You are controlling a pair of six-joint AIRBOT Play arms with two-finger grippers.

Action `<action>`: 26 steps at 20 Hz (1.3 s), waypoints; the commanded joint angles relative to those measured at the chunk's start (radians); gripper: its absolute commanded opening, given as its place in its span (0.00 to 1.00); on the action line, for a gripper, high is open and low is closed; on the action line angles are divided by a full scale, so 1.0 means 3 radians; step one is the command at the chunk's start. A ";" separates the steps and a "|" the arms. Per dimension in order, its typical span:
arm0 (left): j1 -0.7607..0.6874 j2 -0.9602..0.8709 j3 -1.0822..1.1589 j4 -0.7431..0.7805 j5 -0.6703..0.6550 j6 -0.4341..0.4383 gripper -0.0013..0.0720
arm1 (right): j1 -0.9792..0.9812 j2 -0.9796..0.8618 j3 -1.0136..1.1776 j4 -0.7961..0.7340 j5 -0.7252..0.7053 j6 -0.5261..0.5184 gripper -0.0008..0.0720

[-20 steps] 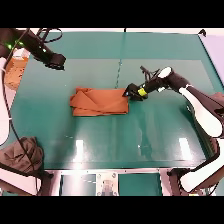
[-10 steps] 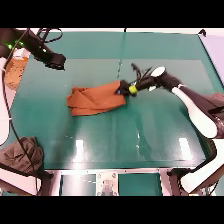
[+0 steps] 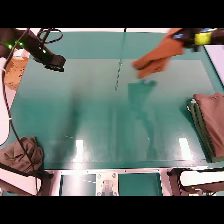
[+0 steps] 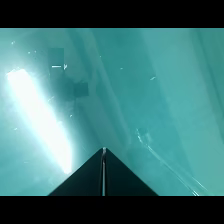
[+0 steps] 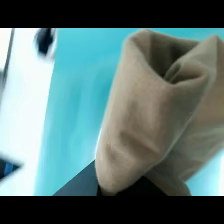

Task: Fold the shirts.

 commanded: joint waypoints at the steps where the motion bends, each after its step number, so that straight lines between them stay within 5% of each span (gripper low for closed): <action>1: 0.0001 0.0001 0.0000 -0.0003 -0.0051 -0.0003 0.05 | -0.0930 0.0104 0.0123 -0.0173 0.0160 0.0262 0.04; 7: 0.0001 0.0001 0.0000 -0.0006 0.0006 -0.0078 0.05 | -0.2024 0.0122 0.0123 -0.0983 0.0924 0.0263 0.04; 13: 0.0001 0.0001 0.0000 -0.0027 0.0013 -0.0080 0.05 | -0.2397 0.0348 0.0122 -0.1348 0.1132 0.0150 0.04; 17: 0.0001 0.0001 0.0000 -0.0027 0.0001 -0.0079 0.05 | -0.2452 0.0506 0.0066 -0.2233 0.1467 0.0395 0.03; 26: 0.0001 0.0001 0.0000 -0.0027 0.0000 -0.0078 0.05 | -0.2452 0.0713 -0.1626 -0.3562 0.1530 0.0660 0.04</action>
